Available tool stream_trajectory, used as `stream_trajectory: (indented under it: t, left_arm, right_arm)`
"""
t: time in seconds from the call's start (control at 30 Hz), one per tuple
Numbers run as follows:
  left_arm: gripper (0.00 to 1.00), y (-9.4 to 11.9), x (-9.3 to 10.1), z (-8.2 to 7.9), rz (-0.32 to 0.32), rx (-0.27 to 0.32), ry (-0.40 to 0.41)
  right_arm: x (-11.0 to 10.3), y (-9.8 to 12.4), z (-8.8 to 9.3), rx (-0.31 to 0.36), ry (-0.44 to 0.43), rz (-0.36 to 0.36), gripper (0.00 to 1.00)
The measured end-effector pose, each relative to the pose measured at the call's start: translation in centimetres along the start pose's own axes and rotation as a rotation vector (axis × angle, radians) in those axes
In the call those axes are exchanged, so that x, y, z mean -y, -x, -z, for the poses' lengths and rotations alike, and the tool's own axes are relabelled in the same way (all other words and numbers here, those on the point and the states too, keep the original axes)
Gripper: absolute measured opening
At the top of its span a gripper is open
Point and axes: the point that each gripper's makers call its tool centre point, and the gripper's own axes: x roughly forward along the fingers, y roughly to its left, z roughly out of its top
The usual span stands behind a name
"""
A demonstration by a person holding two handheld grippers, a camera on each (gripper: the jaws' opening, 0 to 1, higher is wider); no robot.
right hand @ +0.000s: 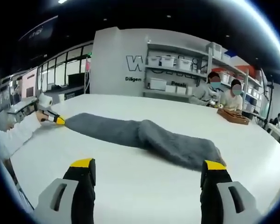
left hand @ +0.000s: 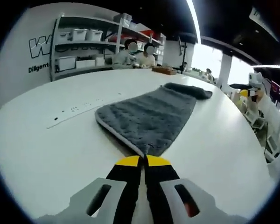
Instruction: Open the folded towel by lifting each exposed corner and separating the folded layers until the towel lies flat within the target outline without major curled edges
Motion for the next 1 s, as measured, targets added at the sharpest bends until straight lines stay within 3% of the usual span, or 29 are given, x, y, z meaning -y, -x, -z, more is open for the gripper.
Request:
stream_trajectory:
  t: [0.33, 0.57, 1.0]
  left_arm:
    - [0.02, 2.4, -2.4, 1.1, -0.016, 0.004, 0.161]
    - [0.02, 4.4, -3.9, 2.2, -0.056, -0.019, 0.228]
    - [0.02, 6.5, -3.6, 4.0, -0.030, -0.084, 0.350]
  right_arm:
    - [-0.6, -0.4, -0.3, -0.003, 0.009, -0.015, 0.94]
    - [-0.8, -0.6, -0.1, -0.009, 0.007, -0.020, 0.94]
    - [-1.0, -0.8, 0.1, -0.016, 0.004, -0.021, 0.93]
